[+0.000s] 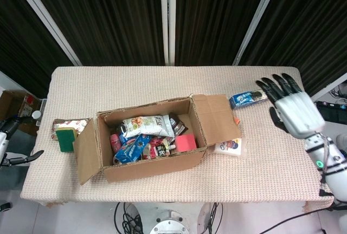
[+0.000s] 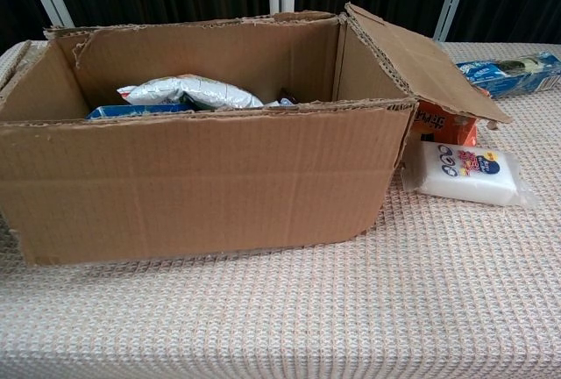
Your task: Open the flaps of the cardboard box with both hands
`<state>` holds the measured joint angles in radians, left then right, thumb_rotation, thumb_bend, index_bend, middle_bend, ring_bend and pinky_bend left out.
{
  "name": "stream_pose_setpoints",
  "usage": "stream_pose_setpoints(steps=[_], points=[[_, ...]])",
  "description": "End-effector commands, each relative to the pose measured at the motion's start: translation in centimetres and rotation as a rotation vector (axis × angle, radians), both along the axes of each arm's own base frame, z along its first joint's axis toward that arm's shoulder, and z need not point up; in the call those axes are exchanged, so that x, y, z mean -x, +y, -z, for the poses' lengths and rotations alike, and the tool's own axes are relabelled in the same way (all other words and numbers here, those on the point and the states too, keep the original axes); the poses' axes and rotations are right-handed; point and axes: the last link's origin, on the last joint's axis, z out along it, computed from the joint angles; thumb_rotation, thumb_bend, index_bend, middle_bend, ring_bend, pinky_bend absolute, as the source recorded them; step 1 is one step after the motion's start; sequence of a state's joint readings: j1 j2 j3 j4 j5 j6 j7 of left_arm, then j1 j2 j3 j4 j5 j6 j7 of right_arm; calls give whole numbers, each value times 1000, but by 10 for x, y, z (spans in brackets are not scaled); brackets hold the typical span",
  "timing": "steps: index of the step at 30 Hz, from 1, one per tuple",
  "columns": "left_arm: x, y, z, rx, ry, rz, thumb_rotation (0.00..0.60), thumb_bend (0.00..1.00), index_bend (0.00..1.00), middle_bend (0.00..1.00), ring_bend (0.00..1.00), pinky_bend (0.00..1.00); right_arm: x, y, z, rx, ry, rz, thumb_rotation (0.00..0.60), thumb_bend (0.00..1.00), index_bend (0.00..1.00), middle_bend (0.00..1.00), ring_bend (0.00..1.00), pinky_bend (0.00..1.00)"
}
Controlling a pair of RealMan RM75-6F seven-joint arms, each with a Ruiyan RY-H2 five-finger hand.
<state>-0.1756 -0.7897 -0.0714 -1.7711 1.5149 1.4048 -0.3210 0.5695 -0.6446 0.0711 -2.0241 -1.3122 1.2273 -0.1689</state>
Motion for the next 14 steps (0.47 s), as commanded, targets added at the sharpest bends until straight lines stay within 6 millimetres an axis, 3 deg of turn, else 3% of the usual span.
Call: stream_pose_setpoints(steps=[1, 7, 10, 14], points=[[-1, -4, 3, -35, 64, 27, 401, 108, 190, 253, 170, 281, 86, 67, 16, 132, 7, 175, 600, 420, 0, 0, 0, 0], [3, -16, 15, -52, 301, 28, 399, 109, 173, 231, 155, 253, 143, 105, 48, 212, -21, 294, 600, 370, 0, 0, 0, 0], [4, -23, 23, -42, 323, 20, 401, 110, 158, 213, 143, 238, 158, 113, 60, 238, -22, 343, 600, 368, 0, 0, 0, 0], [7, -26, 27, -46, 314, 18, 398, 110, 150, 203, 139, 232, 167, 113, 62, 264, -38, 356, 600, 368, 0, 0, 0, 0]])
